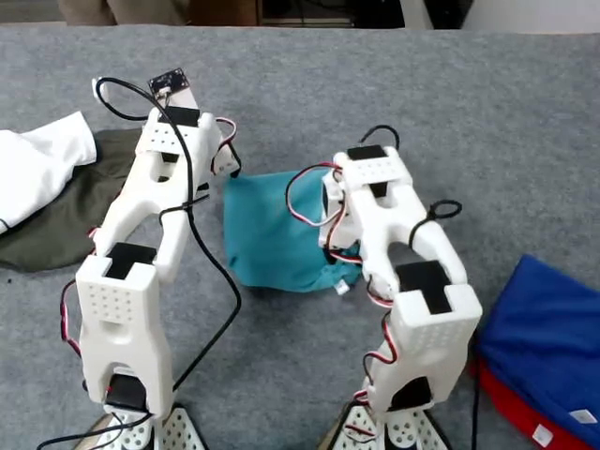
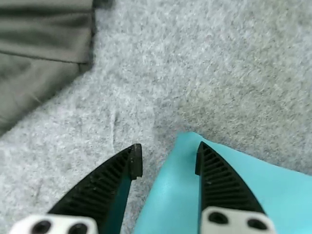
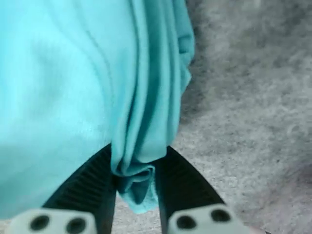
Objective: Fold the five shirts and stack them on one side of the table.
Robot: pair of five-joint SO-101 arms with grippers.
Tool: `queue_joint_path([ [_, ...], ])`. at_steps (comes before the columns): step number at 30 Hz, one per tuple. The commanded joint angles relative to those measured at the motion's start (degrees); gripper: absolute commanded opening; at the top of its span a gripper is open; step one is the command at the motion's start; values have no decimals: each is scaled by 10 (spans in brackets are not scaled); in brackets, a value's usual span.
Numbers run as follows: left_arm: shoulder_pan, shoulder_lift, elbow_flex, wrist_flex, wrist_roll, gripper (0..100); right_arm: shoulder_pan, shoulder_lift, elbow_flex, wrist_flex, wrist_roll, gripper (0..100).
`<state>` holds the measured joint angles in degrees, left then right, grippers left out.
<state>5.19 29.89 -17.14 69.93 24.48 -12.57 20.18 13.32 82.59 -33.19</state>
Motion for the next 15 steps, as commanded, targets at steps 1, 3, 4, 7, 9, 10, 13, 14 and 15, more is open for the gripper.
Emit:
queue_joint_path([
  [1,16,-10,-25,2,18,193,10,0,-16,3,7,4],
  [3,26,-9,-23,6,18,194,13,0,-17,-5,7,4],
  [4,31,-9,-19,7,18,194,13,0,-17,-8,7,4],
  [7,36,-8,-19,16,19,194,13,0,-18,-23,5,4],
  [9,35,-4,-17,15,19,194,11,0,-18,-29,4,4],
  [10,35,4,-16,10,19,194,10,0,-19,-29,4,4],
  [13,37,49,-15,-25,19,189,9,0,-25,-28,4,4],
  [14,39,69,-17,-37,19,188,10,-1,-26,-28,4,4],
  [15,46,84,-26,-41,19,188,10,-1,-28,-25,4,4],
])
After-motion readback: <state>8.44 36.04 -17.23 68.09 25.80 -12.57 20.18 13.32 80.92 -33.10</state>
